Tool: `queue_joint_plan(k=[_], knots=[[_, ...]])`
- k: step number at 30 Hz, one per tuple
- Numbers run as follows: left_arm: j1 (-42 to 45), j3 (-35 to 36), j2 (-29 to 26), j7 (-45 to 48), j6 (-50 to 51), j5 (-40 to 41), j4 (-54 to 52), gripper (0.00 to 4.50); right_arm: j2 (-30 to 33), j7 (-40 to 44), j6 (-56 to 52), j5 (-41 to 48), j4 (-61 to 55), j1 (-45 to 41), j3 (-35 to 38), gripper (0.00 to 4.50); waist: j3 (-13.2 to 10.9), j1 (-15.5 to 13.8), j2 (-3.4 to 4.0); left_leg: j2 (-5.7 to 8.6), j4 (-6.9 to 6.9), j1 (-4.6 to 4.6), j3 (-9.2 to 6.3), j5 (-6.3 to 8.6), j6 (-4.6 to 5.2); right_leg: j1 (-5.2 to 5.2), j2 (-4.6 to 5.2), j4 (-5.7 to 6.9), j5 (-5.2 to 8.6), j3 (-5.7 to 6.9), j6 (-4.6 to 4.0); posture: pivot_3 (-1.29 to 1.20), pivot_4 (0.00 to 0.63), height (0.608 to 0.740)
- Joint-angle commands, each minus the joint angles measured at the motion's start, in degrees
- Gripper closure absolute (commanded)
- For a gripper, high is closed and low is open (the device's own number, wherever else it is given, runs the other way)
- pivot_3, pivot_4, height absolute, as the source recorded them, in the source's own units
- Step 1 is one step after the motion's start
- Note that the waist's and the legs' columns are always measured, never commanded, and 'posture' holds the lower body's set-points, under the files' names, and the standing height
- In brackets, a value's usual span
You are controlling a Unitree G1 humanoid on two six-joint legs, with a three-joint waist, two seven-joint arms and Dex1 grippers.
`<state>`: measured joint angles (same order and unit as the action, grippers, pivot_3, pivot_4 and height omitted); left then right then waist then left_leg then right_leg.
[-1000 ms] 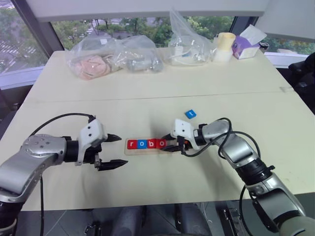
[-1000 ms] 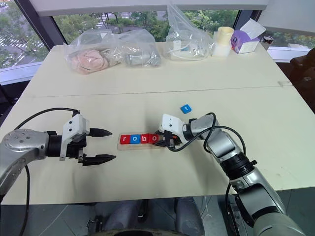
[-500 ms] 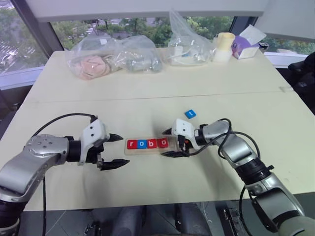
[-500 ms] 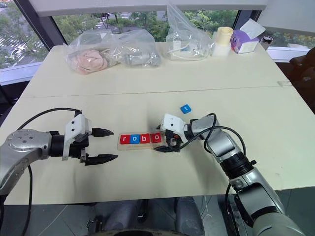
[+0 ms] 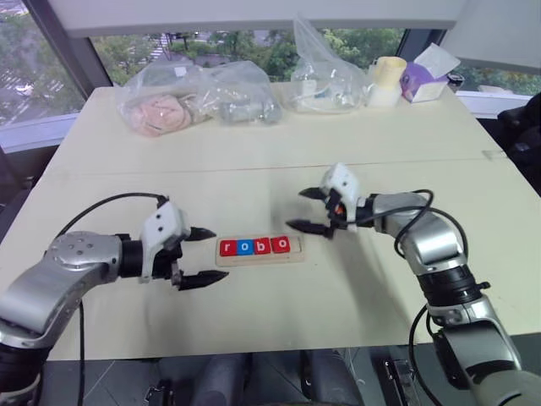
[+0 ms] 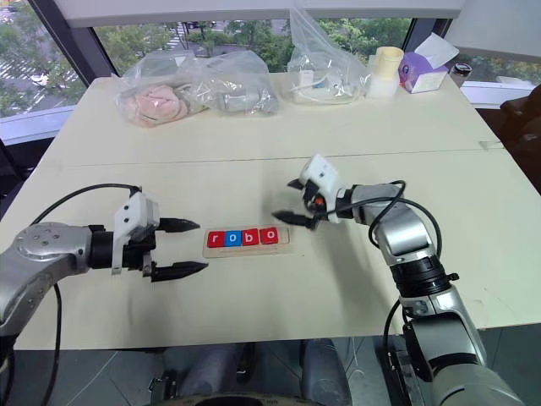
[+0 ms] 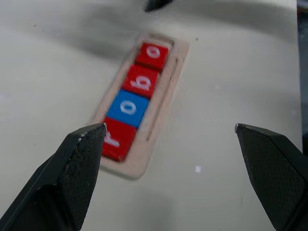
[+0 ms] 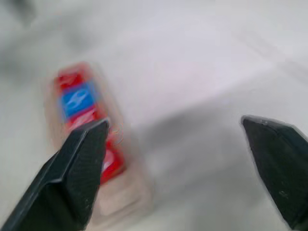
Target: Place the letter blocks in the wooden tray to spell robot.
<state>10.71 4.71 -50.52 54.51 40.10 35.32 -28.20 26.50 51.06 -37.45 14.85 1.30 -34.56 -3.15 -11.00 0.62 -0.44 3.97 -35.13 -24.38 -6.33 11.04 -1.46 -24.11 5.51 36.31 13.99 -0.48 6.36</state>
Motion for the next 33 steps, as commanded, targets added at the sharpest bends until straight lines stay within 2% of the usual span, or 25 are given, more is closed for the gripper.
queue_joint_plan(k=[1,4,8,16,20,23,24,28,31,33], knots=[[2.99,3.14,1.91,-3.13,0.51,1.98,-0.60,0.00,-2.17,-10.60,-5.75,0.79,-3.37,0.63,6.20,0.02,0.01,0.06,0.01,0.00,0.00,0.00,0.01,0.00,0.00,0.00,0.00,0.01,-0.01,-0.01,0.00,0.00,0.150,0.740],[6.00,2.00,4.90,-5.83,0.59,1.82,0.52,0.00,-3.73,-18.17,-5.59,-2.74,-3.64,2.78,5.98,0.02,0.03,0.08,0.01,0.02,0.01,0.01,0.03,-0.01,-0.01,-0.01,0.00,0.01,-0.01,-0.02,0.02,0.00,0.150,0.740],[10.06,-1.28,8.62,-8.95,0.23,-0.73,3.77,0.00,-5.88,-23.65,-3.29,-5.52,0.64,3.29,4.74,0.02,0.03,0.19,0.01,0.06,0.00,0.02,0.09,-0.02,0.00,-0.01,0.00,0.03,-0.02,-0.07,0.03,0.00,0.150,0.740],[12.77,-4.84,12.61,-10.24,-1.65,-4.17,6.72,0.00,-7.03,-27.16,3.48,-9.61,13.36,0.38,1.84,0.02,0.04,0.55,0.00,0.07,-0.02,0.18,0.29,-0.06,-0.02,0.03,-0.17,0.05,-0.18,-0.27,0.11,0.00,0.150,0.740],[11.22,-4.84,12.63,-10.14,-2.09,-4.48,6.13,0.00,-7.92,-28.45,6.15,-10.37,14.48,0.16,1.33,1.24,0.04,0.48,0.00,0.06,-0.01,0.35,0.28,-0.06,-0.03,0.22,-0.19,0.04,-0.18,-0.29,0.11,0.00,0.150,0.740],[10.19,-5.07,12.80,-10.09,-2.37,-4.81,5.62,0.00,-8.33,-28.94,5.92,-10.33,13.23,0.36,1.11,2.94,0.04,0.48,0.00,0.05,0.00,0.58,0.27,-0.06,-0.03,0.44,-0.19,0.02,-0.17,-0.31,0.09,0.00,0.150,0.740],[10.09,-5.12,13.02,-10.20,-2.32,-4.79,5.40,0.00,-8.42,-29.20,5.84,-10.33,12.72,0.47,1.16,3.32,0.04,0.40,-0.01,0.05,0.00,0.64,0.26,-0.05,-0.03,0.50,-0.18,0.01,-0.16,-0.31,0.08,0.00,0.150,0.740],[9.82,-5.67,13.71,-10.24,-2.36,-4.91,4.51,0.00,-8.94,-32.61,5.07,-10.93,8.29,1.58,2.26,3.32,0.04,0.25,-0.01,0.01,-0.01,0.70,0.21,-0.05,-0.03,0.60,-0.19,0.00,-0.07,-0.31,-0.08,0.00,0.150,0.740],[9.51,-6.82,13.42,-9.40,-2.34,-5.22,3.16,0.00,-9.97,-37.85,-0.49,-10.79,-1.42,4.36,5.17,3.32,0.04,0.22,-0.01,-0.04,0.04,0.70,0.20,-0.05,-0.03,0.57,-0.18,-0.01,-0.08,-0.32,-0.05,0.00,0.150,0.740],[8.56,-8.15,12.26,-7.90,-2.66,-5.74,1.50,0.00,-11.80,-41.59,-8.02,-10.39,-12.14,8.05,7.30,3.32,0.04,0.12,0.00,-0.05,0.08,0.69,0.19,-0.05,-0.03,0.55,-0.18,0.00,-0.12,-0.33,0.03,0.00,0.150,0.740]])
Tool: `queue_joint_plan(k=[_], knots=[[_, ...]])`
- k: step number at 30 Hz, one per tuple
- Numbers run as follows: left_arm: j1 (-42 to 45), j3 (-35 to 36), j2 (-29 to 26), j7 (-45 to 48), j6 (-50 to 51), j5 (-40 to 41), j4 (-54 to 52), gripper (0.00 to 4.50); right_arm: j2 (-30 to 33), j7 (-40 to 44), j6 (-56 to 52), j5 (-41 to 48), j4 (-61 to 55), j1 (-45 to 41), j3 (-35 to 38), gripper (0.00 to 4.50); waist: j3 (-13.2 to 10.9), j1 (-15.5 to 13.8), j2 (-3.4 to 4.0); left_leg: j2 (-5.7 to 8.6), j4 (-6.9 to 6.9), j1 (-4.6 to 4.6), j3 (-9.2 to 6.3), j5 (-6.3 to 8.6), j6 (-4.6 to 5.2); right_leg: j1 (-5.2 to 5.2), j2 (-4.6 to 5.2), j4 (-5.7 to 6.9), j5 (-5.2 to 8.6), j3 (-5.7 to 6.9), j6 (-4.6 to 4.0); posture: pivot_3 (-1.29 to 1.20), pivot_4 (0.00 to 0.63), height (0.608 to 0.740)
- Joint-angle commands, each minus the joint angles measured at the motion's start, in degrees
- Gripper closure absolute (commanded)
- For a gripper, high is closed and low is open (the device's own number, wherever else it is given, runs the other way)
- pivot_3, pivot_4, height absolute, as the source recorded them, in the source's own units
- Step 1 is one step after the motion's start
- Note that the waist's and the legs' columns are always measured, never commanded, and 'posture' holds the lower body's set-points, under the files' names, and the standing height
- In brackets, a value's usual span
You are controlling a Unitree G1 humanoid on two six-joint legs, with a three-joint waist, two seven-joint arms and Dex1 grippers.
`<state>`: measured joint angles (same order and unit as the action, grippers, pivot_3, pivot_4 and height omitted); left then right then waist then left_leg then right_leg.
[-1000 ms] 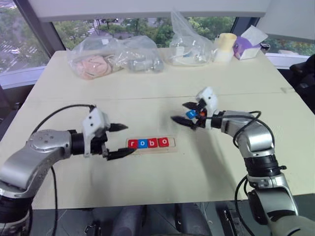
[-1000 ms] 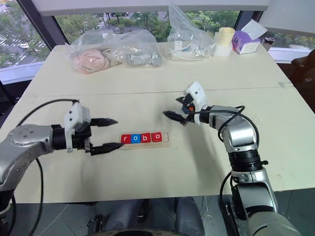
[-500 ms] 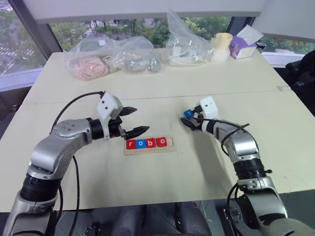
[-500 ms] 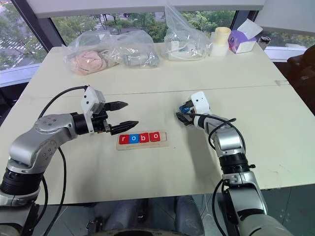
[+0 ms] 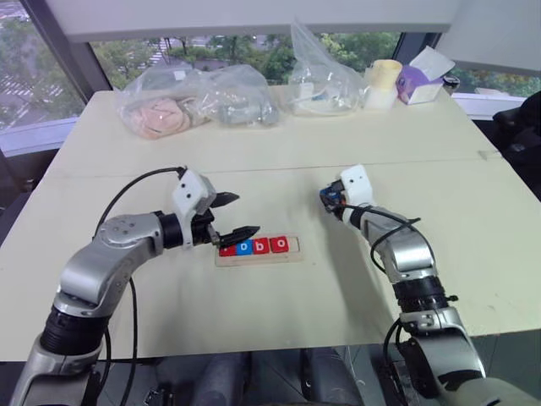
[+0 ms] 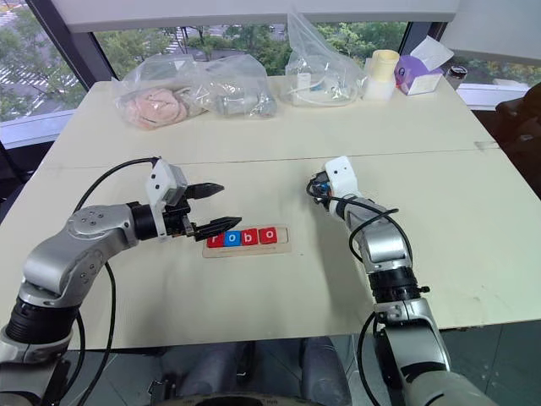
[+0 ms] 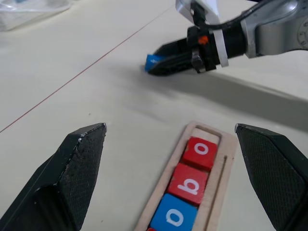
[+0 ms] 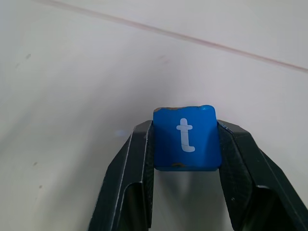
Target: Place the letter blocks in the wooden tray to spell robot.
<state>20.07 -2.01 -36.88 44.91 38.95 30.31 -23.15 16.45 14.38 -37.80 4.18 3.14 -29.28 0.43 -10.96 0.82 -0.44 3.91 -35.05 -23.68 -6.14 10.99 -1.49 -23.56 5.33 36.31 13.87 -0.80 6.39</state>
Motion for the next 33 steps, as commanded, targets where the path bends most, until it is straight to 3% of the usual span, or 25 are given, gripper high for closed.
queue_joint_plan(k=[1,5,8,13,19,20,25,29,33], knots=[[-1.28,-2.08,-1.99,2.51,-1.81,-1.05,-4.17,0.00,-2.93,-6.58,-12.09,0.41,-19.69,4.99,4.52,3.32,0.00,-0.07,0.00,0.00,0.04,-0.01,-0.01,0.00,0.00,-0.02,0.00,0.00,-0.01,0.00,0.03,0.00,0.150,0.740],[-1.13,-4.00,-1.65,3.99,-2.77,-1.61,-3.78,0.00,-12.21,-12.72,-31.06,1.37,-40.82,13.77,7.35,3.32,0.01,-0.19,0.02,-0.04,0.13,-0.01,-0.10,0.02,0.00,-0.04,0.00,-0.01,0.11,0.02,-0.14,0.00,0.150,0.740],[0.15,-5.03,-0.63,4.71,-3.68,-2.21,-2.05,0.00,-17.23,-14.16,-42.39,1.67,-49.82,16.47,7.60,3.32,0.01,0.02,0.04,-0.08,0.06,-0.02,-0.09,0.02,-0.01,-0.07,-0.02,-0.01,0.12,0.01,-0.19,0.00,0.150,0.740],[2.07,-6.84,0.19,7.00,-6.61,-4.15,1.56,0.00,-19.51,-14.15,-51.19,1.57,-53.33,16.86,7.27,3.32,0.03,-0.01,0.07,-0.09,0.01,0.01,-0.10,0.11,-0.16,-0.04,0.00,-0.07,0.05,0.04,-0.29,0.00,0.150,0.740],[3.88,-7.02,0.47,8.56,-7.96,-5.33,4.39,0.00,-20.70,-13.77,-52.15,1.75,-50.58,17.41,6.37,3.32,0.03,0.00,0.08,-0.08,0.20,-0.15,-0.08,0.03,-0.03,-0.21,0.01,-0.21,0.08,0.06,-0.25,0.00,0.150,0.740],[3.86,-6.89,0.40,8.61,-8.15,-5.46,4.58,0.00,-20.61,-13.74,-52.06,1.75,-50.17,17.34,6.34,2.27,0.03,0.01,0.08,-0.08,0.21,-0.21,-0.06,0.03,-0.03,-0.27,0.02,-0.21,0.08,0.06,-0.24,0.00,0.150,0.740],[3.19,-6.10,0.19,8.38,-8.80,-6.24,4.62,0.00,-18.89,-12.98,-52.35,2.17,-49.11,15.88,6.54,0.04,0.04,0.08,0.07,-0.08,0.17,-0.46,-0.05,0.01,-0.01,-0.55,-0.02,-0.13,0.06,0.05,-0.22,0.00,0.150,0.740],[2.34,-4.53,-0.94,8.78,-7.64,-4.95,3.01,0.00,-12.26,-8.52,-44.13,3.59,-47.16,11.65,9.65,0.04,0.03,0.10,0.06,-0.07,0.03,-0.51,-0.04,0.01,-0.01,-0.52,-0.01,-0.14,0.04,0.05,-0.22,0.00,0.150,0.740],[2.02,-2.90,-3.47,11.29,-4.97,-1.89,1.07,0.00,-1.82,8.08,-32.91,12.90,-41.00,7.41,13.96,0.04,0.02,0.16,0.06,-0.07,0.01,-0.55,-0.04,0.01,-0.01,-0.52,-0.02,-0.15,0.04,0.08,-0.21,0.00,0.150,0.740]])
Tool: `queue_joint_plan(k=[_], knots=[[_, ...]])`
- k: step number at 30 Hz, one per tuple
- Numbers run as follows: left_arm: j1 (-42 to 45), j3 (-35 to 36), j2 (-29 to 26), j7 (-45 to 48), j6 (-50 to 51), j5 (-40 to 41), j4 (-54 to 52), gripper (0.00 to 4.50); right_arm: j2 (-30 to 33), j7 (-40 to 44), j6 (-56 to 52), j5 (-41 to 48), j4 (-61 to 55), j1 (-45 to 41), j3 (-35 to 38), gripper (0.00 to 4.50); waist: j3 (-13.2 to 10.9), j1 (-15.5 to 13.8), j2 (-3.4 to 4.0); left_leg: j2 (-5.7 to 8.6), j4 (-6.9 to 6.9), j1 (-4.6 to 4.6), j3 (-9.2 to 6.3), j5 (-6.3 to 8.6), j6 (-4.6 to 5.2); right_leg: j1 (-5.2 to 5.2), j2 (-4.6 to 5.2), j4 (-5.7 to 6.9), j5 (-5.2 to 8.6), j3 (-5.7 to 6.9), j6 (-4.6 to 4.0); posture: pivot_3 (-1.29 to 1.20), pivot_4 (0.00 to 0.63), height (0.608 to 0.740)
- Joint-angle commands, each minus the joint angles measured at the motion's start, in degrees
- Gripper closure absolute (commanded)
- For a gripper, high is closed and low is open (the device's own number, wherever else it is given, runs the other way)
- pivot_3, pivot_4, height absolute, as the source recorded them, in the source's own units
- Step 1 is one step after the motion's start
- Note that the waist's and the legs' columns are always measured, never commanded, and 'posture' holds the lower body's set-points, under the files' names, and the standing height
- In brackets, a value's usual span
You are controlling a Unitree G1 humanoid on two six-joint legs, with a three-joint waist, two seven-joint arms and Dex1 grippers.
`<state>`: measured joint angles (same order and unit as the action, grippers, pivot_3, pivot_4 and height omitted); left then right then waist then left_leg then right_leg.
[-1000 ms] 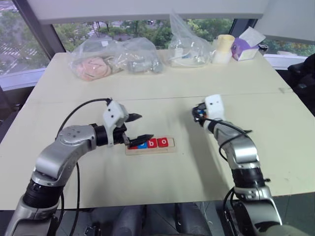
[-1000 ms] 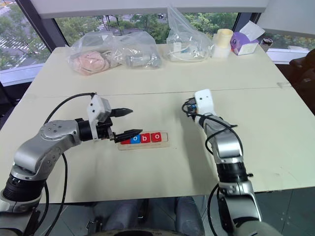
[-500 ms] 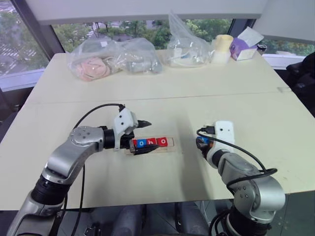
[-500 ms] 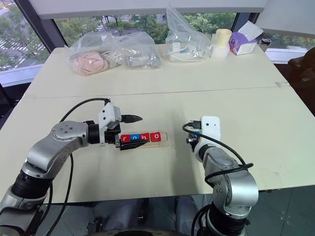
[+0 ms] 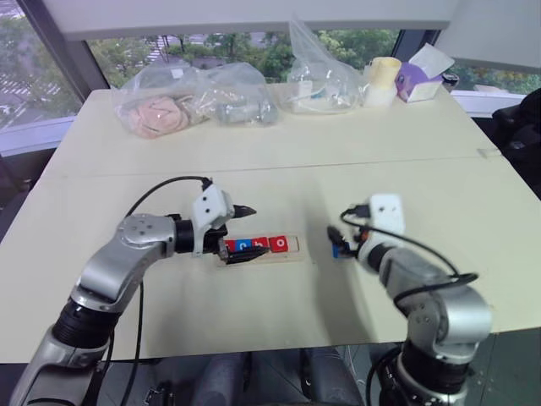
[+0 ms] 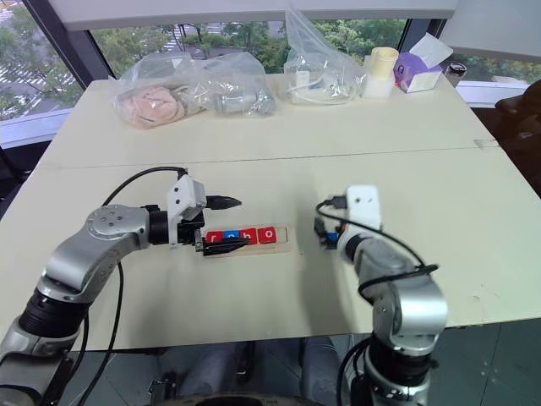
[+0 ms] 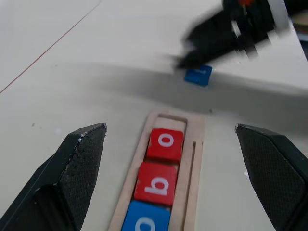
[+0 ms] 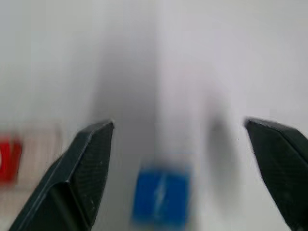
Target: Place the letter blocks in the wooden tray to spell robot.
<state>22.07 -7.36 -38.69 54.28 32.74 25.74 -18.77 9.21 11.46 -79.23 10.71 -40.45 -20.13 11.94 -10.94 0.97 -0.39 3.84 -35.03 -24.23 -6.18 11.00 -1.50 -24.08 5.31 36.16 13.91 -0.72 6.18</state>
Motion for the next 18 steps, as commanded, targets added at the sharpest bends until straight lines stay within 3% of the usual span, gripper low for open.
queue_joint_plan(k=[1,5,9,18], knots=[[-0.30,2.64,-2.58,3.01,1.39,3.28,-4.01,0.00,10.76,17.85,13.79,7.90,4.89,-1.33,1.72,0.04,-0.01,-0.06,-0.01,-0.01,0.01,0.00,0.00,0.00,0.00,0.01,-0.01,0.00,0.00,0.02,0.01,0.00,0.150,0.740],[-2.08,3.78,-6.20,6.41,3.52,6.44,-6.95,0.00,25.90,38.28,32.28,10.36,14.58,2.00,-1.54,0.04,-0.03,-0.05,-0.04,0.02,0.03,-0.05,0.09,0.10,0.16,0.06,0.04,-0.08,0.08,0.04,0.22,0.00,0.150,0.740],[-5.59,5.19,-11.26,8.73,6.51,9.14,-10.75,0.00,39.69,56.42,60.23,1.74,28.93,8.19,-10.38,0.04,-0.04,-0.05,-0.06,0.02,0.01,-0.05,0.20,0.13,0.22,0.08,0.08,-0.10,0.11,0.04,0.25,0.00,0.150,0.740],[-8.37,6.84,-10.41,2.48,7.94,9.24,-12.61,0.00,36.91,61.39,74.22,0.04,48.44,1.44,-16.43,0.04,-0.13,-0.14,-0.20,-0.36,-0.14,0.42,0.57,0.14,0.20,0.45,0.08,-0.08,0.06,-0.05,0.05,0.00,0.150,0.740]])
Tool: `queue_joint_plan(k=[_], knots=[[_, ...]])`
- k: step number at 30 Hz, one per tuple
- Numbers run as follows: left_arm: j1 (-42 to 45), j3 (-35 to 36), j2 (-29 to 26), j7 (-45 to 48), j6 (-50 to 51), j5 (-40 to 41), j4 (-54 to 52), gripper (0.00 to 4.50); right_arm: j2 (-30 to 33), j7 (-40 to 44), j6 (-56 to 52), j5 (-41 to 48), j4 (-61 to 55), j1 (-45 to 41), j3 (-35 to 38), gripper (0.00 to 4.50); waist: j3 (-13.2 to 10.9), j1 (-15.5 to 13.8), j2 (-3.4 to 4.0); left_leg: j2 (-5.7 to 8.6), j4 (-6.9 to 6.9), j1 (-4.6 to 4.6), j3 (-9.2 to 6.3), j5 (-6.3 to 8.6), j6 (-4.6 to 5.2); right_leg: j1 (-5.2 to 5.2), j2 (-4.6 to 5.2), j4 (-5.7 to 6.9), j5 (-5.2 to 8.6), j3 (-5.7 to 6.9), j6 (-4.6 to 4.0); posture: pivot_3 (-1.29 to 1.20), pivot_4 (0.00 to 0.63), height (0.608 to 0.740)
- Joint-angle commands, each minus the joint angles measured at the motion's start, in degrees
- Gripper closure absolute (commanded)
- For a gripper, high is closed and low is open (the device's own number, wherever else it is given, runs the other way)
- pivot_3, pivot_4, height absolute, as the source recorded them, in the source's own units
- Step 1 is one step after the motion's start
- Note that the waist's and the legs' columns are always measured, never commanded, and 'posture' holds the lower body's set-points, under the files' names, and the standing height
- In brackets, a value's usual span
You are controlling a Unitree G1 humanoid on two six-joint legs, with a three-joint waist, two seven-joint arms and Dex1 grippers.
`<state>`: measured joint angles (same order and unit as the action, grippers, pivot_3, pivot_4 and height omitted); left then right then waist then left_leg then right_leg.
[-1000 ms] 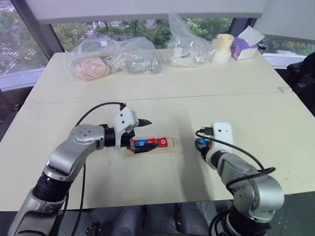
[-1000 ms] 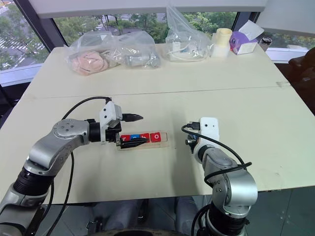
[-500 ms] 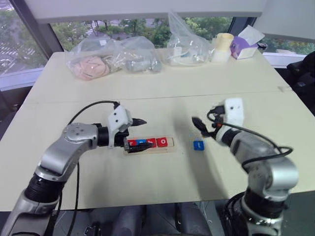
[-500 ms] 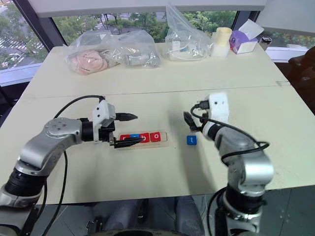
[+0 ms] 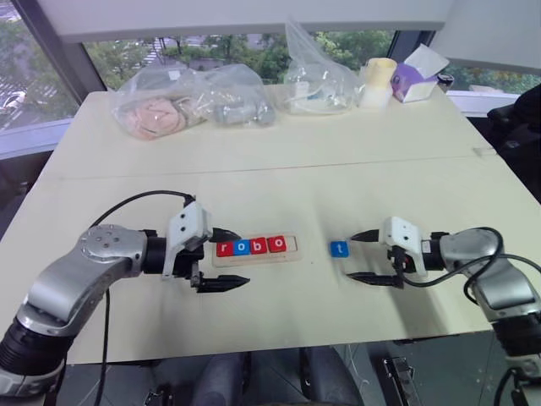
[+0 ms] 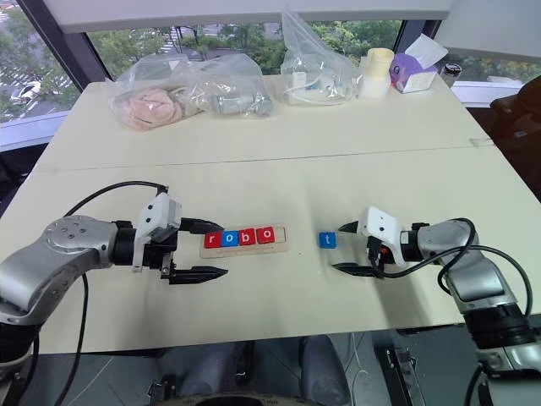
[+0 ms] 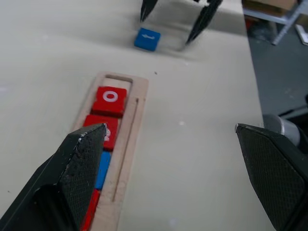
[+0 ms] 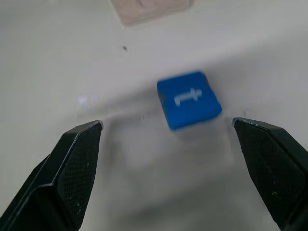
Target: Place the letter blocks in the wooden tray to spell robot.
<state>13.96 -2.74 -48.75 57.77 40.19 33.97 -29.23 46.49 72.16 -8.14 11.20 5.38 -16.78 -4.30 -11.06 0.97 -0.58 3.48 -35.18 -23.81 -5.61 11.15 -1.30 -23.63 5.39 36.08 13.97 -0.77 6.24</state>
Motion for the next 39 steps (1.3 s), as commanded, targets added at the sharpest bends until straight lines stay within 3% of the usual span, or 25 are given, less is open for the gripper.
queue_joint_plan(k=[1,7,10,14,23,39], knots=[[-0.55,2.41,-0.52,-1.20,0.63,1.14,-2.37,0.00,-0.71,0.77,3.89,-0.70,3.88,-2.47,-0.45,0.04,-0.01,-0.21,-0.01,0.00,0.02,0.00,0.00,0.00,-0.01,0.00,0.00,-0.01,-0.06,0.00,-0.10,0.00,0.150,0.740],[-1.27,2.82,-0.81,-2.04,0.98,1.06,-2.93,0.00,-2.86,1.09,7.24,-0.87,9.60,-4.81,-1.30,0.04,-0.02,-0.34,-0.05,0.02,0.06,-0.02,0.05,0.01,-0.02,0.00,-0.03,-0.09,-0.05,-0.02,-0.08,0.00,0.150,0.740],[-1.38,3.08,-1.13,-2.16,0.86,0.93,-2.81,0.00,-3.68,1.78,7.33,-0.28,9.01,-4.73,-1.50,1.21,-0.03,-0.25,-0.06,0.01,0.05,0.03,0.05,0.01,-0.02,0.03,-0.04,-0.06,-0.05,-0.03,-0.09,0.00,0.150,0.740],[-1.59,3.58,-1.86,-1.90,0.54,0.64,-2.14,0.00,-4.82,0.57,5.60,0.15,7.20,-4.93,-1.38,3.30,-0.03,-0.22,-0.06,0.00,0.06,0.08,0.07,0.02,-0.02,0.04,-0.04,-0.04,-0.05,-0.06,-0.09,0.00,0.150,0.740],[-1.82,3.93,-4.09,-0.39,-0.85,-0.32,-0.09,0.00,-8.64,-1.02,-4.21,1.54,-1.27,-11.37,-3.90,3.38,-0.04,-0.18,-0.05,-0.01,0.09,0.08,0.08,0.02,-0.03,0.01,0.00,-0.04,-0.05,-0.09,-0.09,0.00,0.150,0.740],[-3.24,3.53,-2.62,-2.62,-0.59,-0.41,-1.80,0.00,-12.69,4.22,2.48,-4.09,11.61,-19.81,-12.39,3.38,-0.05,-0.15,-0.06,0.00,0.15,0.06,0.17,0.02,-0.03,-0.06,-0.06,-0.06,-0.06,-0.10,-0.08,0.00,0.150,0.740]])
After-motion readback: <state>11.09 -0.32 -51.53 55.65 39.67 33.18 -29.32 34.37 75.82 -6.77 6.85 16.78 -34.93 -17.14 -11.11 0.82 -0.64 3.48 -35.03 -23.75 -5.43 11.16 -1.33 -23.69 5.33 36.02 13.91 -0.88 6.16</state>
